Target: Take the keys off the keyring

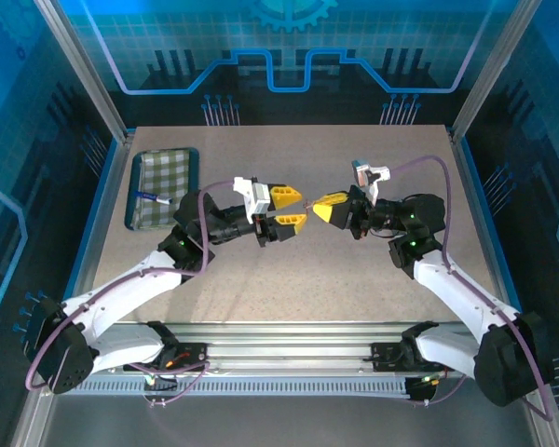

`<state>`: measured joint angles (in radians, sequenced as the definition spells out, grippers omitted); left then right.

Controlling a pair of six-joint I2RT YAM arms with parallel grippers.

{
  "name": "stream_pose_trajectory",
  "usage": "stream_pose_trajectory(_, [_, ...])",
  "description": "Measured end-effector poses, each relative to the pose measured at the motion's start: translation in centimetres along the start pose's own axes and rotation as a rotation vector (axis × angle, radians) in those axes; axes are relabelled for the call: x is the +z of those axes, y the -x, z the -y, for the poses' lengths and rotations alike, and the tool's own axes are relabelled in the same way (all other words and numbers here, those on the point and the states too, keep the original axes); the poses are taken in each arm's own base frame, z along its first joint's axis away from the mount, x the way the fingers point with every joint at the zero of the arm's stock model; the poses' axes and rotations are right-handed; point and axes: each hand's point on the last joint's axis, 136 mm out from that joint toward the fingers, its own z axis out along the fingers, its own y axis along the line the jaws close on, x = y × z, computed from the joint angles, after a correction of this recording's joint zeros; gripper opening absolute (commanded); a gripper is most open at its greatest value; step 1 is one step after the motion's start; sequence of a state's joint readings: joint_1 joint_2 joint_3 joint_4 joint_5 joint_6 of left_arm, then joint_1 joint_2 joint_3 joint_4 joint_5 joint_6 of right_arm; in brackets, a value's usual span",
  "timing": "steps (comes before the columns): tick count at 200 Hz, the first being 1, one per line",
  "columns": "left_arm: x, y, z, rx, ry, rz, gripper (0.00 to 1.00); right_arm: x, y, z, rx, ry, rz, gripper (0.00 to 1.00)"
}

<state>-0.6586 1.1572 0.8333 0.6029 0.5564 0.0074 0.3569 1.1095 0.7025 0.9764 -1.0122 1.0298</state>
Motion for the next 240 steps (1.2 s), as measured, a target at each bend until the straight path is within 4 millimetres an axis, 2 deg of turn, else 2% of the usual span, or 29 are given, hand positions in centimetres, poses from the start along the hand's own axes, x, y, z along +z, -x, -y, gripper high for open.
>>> stream_pose_trajectory(34, [0.3, 0.3, -0.2, 0.003, 0.002, 0.004, 0.4, 0.1, 0.1, -0.1, 0.003, 0.01, 0.003, 0.0])
stream_pose_trajectory(133, [1.2, 0.2, -0.4, -0.008, -0.008, -0.008, 0.36, 0.1, 0.0, -0.1, 0.01, 0.03, -0.002, 0.0])
stream_pose_trajectory(149, [1.2, 0.2, -0.3, -0.006, -0.014, -0.009, 0.29, 0.1, 0.1, -0.1, 0.011, 0.032, 0.0, 0.0])
stream_pose_trajectory(212, [1.2, 0.1, 0.1, -0.008, -0.038, -0.014, 0.15, 0.1, 0.1, -0.2, 0.013, 0.035, 0.002, 0.0])
stream_pose_trajectory(240, [1.2, 0.1, 0.1, -0.003, -0.039, -0.018, 0.05, 0.0, 0.2, 0.1, 0.023, 0.028, 0.005, 0.0])
